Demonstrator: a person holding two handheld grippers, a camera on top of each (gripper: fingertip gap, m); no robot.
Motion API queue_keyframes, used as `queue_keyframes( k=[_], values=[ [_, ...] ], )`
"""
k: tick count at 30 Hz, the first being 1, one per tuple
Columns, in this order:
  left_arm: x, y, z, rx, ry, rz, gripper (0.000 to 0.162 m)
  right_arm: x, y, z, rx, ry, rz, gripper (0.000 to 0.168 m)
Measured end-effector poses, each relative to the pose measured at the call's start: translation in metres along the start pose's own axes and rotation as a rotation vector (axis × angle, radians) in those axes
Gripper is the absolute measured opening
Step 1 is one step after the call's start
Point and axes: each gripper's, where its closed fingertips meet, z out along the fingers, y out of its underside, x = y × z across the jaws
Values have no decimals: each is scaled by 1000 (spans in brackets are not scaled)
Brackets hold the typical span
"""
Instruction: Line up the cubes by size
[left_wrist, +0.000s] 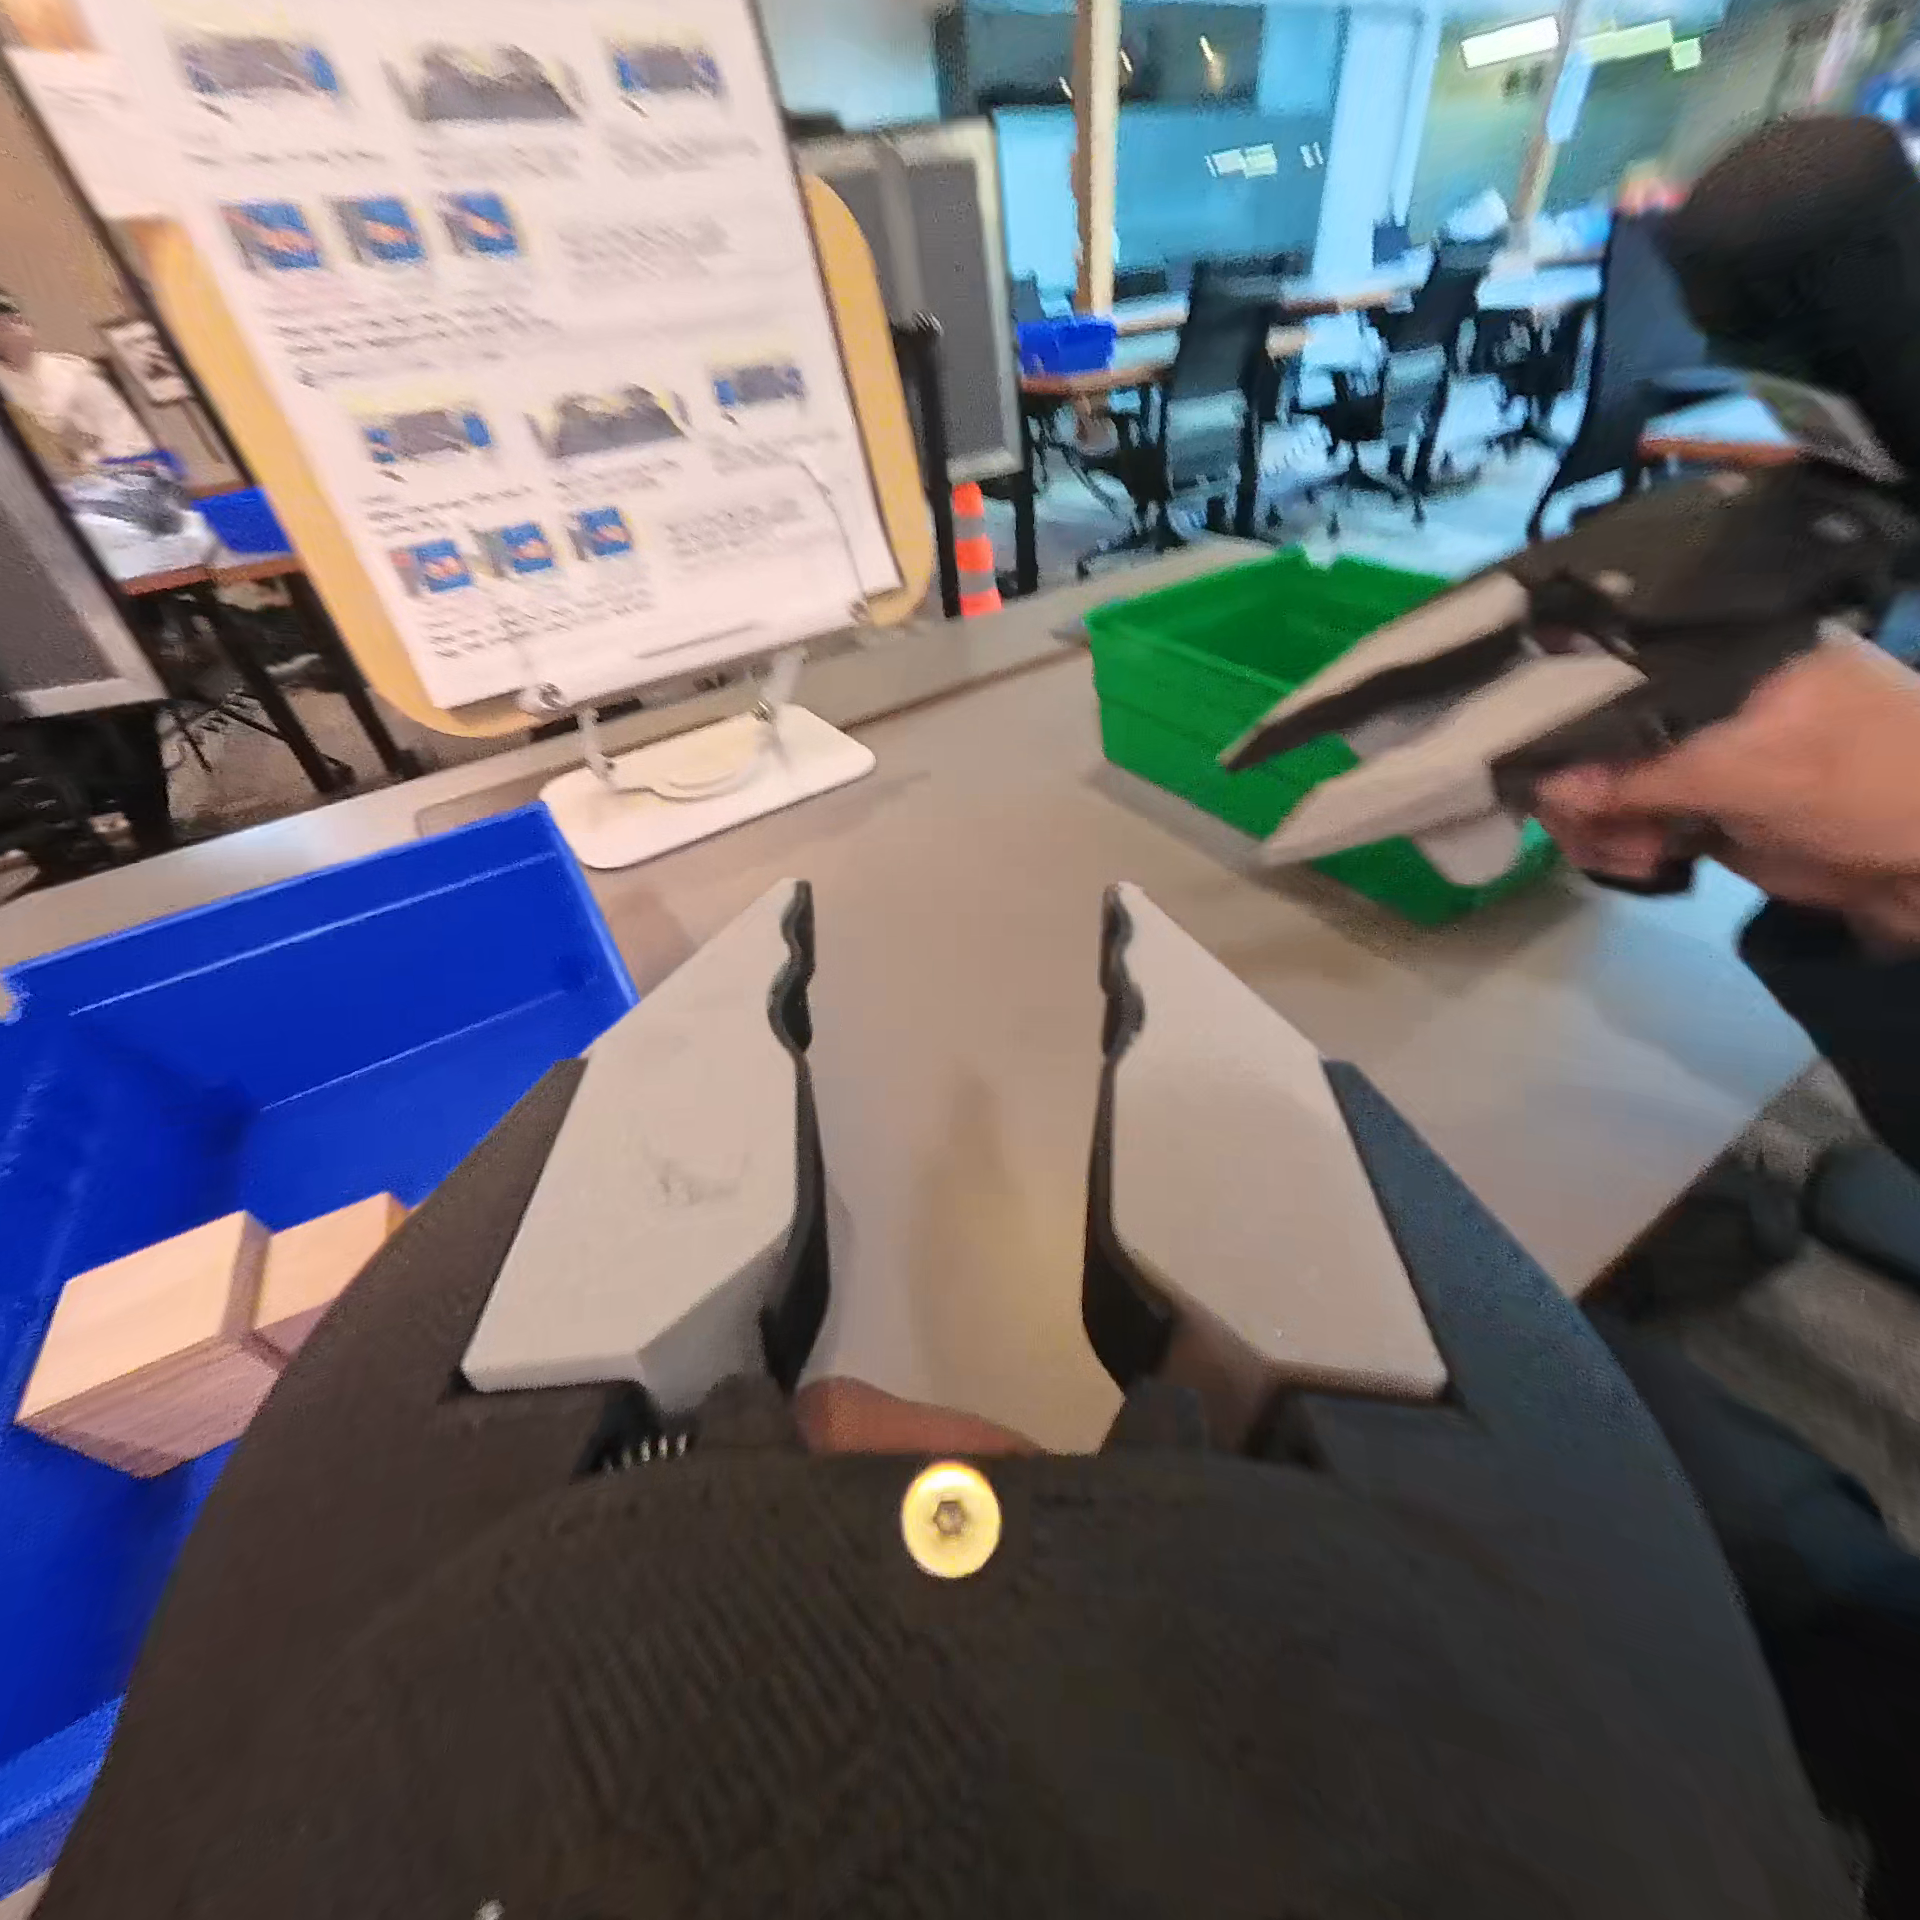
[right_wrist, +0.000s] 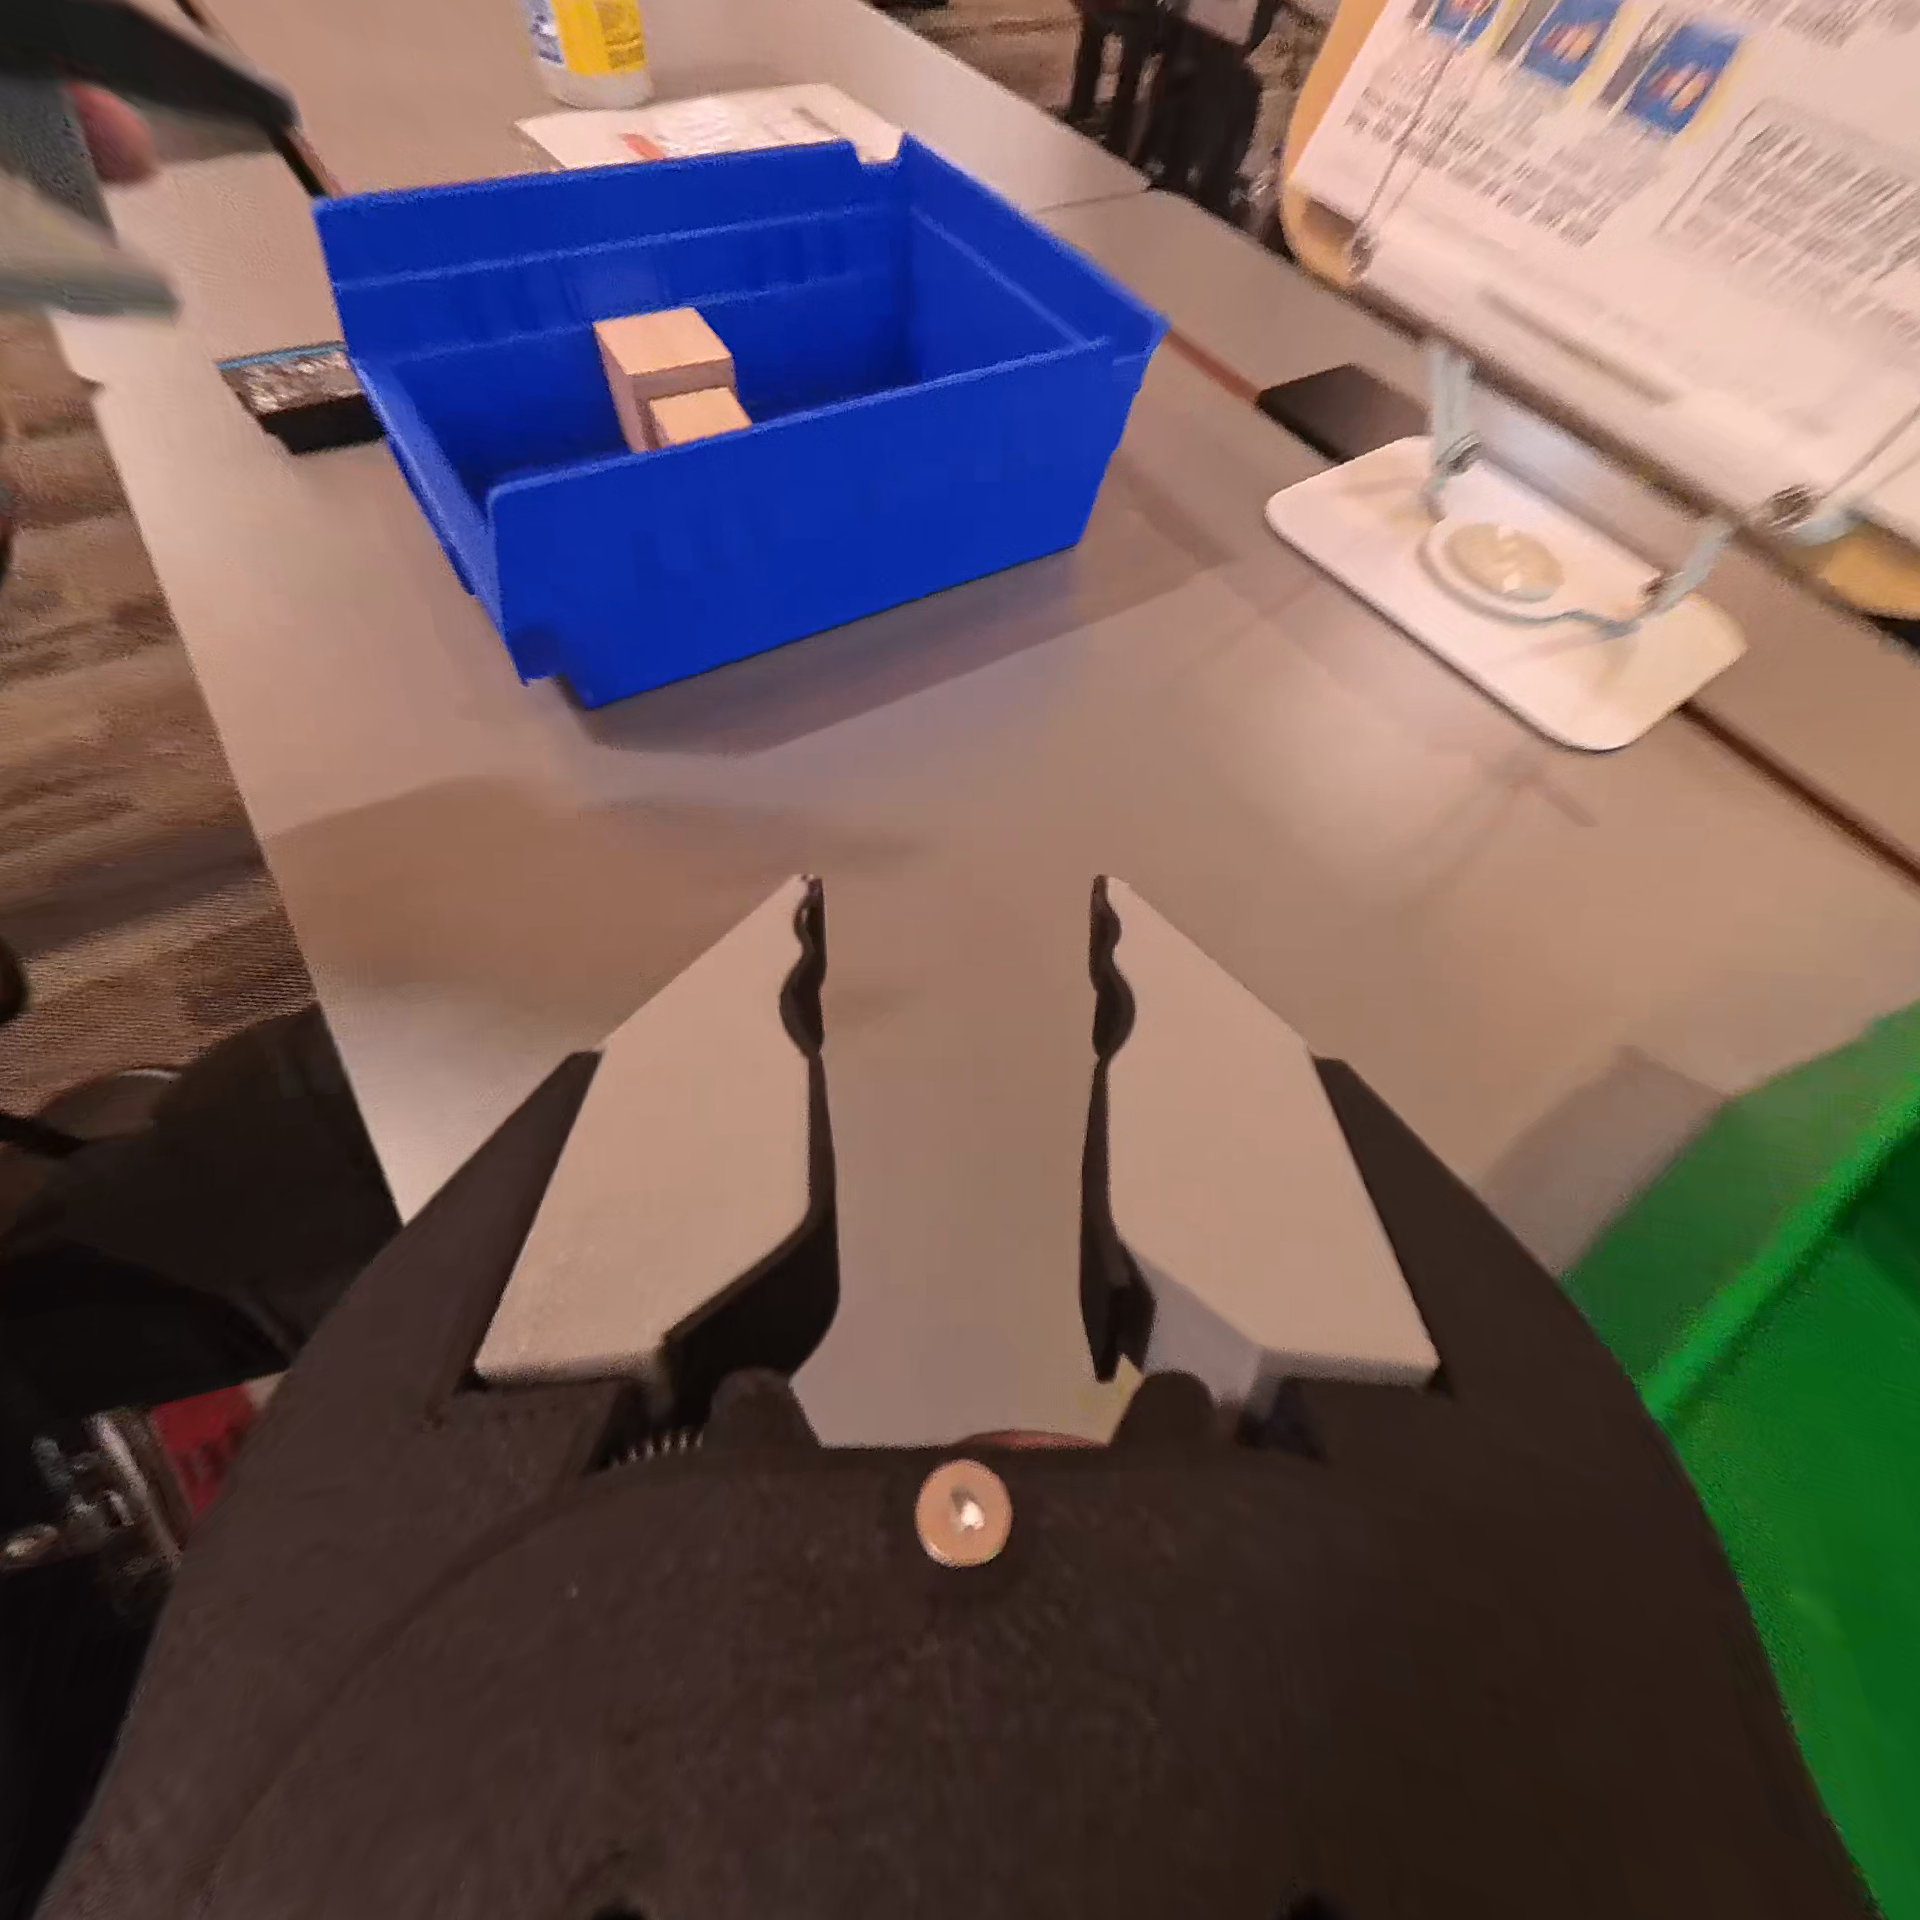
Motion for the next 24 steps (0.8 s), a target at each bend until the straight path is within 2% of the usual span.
queue_keyframes(
  k=[1, 3, 6, 10, 15, 19, 24],
  values=[
    [-9, -5, -3, 28, -25, -26, 52, 2, -2, -9, 2, 28, -22, 48],
    [-20, -9, -7, 58, -56, -48, 48, 5, -8, -25, 12, 56, -21, 48],
    [-25, -8, -13, 51, -68, -23, 47, 4, -13, -42, 35, 56, 6, 62],
    [-22, -15, -16, 85, -88, -6, 44, 10, -8, -53, 10, 146, -74, 56],
    [-13, -20, -12, 113, -77, 24, 43, 5, -8, -52, 25, 132, -96, 39],
    [-8, -8, -12, 64, -74, 78, 43, 11, 0, -46, -6, 150, -75, 47],
    [-20, -2, -15, 47, -120, 97, 43, 13, 4, -42, -14, 151, -72, 48]
  ],
)
